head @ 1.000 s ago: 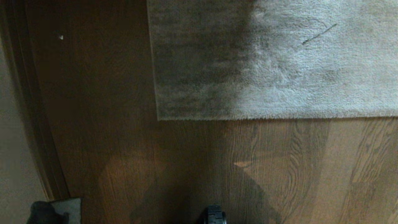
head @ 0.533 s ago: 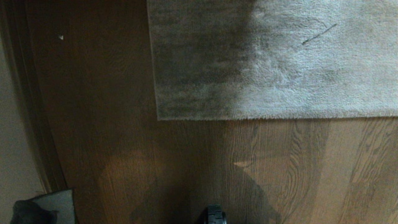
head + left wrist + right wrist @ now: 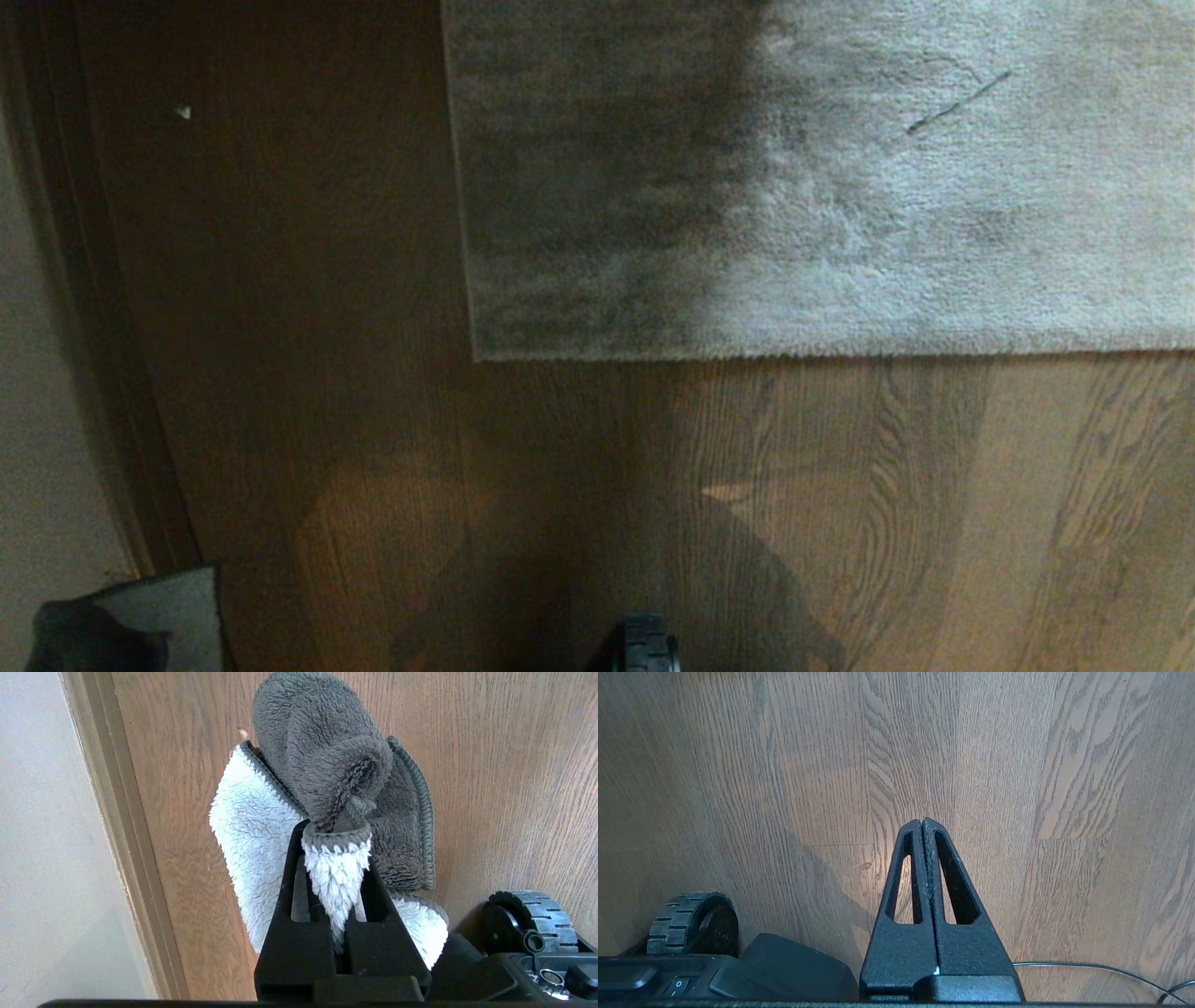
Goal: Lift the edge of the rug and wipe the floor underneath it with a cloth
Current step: Lift up the carpet
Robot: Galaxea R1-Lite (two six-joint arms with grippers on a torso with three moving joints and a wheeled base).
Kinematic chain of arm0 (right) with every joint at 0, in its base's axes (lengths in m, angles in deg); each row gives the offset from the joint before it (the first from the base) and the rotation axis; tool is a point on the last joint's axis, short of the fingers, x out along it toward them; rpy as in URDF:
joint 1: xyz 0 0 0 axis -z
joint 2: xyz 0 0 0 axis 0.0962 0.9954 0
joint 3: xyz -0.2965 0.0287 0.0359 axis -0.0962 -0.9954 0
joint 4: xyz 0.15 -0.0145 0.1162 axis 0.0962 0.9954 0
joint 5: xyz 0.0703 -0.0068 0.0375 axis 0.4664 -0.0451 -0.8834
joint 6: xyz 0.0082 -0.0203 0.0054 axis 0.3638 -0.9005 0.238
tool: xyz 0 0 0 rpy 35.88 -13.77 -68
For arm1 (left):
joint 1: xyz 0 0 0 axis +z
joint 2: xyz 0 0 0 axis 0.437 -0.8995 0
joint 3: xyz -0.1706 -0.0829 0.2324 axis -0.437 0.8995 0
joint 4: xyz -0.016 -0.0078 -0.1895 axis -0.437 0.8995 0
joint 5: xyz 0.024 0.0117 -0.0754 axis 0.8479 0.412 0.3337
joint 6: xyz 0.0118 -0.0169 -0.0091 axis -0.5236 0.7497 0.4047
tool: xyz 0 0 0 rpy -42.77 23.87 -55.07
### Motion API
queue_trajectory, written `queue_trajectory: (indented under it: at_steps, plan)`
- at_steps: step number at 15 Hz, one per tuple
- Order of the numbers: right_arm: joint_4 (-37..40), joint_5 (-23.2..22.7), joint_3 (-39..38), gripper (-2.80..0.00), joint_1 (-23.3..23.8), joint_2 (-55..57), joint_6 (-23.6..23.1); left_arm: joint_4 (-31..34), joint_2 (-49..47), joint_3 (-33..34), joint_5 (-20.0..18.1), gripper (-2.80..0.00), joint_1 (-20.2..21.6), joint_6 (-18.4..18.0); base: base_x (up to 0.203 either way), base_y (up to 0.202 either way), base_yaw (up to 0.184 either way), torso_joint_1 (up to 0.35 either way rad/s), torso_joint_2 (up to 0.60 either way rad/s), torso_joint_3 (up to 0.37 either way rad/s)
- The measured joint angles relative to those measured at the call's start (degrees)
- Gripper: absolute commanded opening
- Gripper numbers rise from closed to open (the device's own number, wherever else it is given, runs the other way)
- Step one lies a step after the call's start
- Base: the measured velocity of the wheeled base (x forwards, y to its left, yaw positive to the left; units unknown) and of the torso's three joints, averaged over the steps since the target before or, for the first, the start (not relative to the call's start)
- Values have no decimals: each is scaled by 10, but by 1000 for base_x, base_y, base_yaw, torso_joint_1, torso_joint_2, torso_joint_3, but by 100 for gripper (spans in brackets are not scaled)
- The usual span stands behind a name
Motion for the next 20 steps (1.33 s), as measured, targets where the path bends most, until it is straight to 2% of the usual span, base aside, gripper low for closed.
queue_trajectory:
  at_steps: [12, 17, 20]
  plan:
    - [-14, -9, 4, -280, 0, 0, -7, 0, 0, 0, 0, -280, 0, 0, 0, 0, 0, 0, 0, 0]
    - [37, -121, 84, -280, 0, 13, -15, 0, 0, 0, 0, -280, 0, 0, 0, 0, 0, 0, 0, 0]
    - [75, -241, 145, -280, 0, 63, -34, 0, 0, 0, 0, -280, 0, 0, 0, 0, 0, 0, 0, 0]
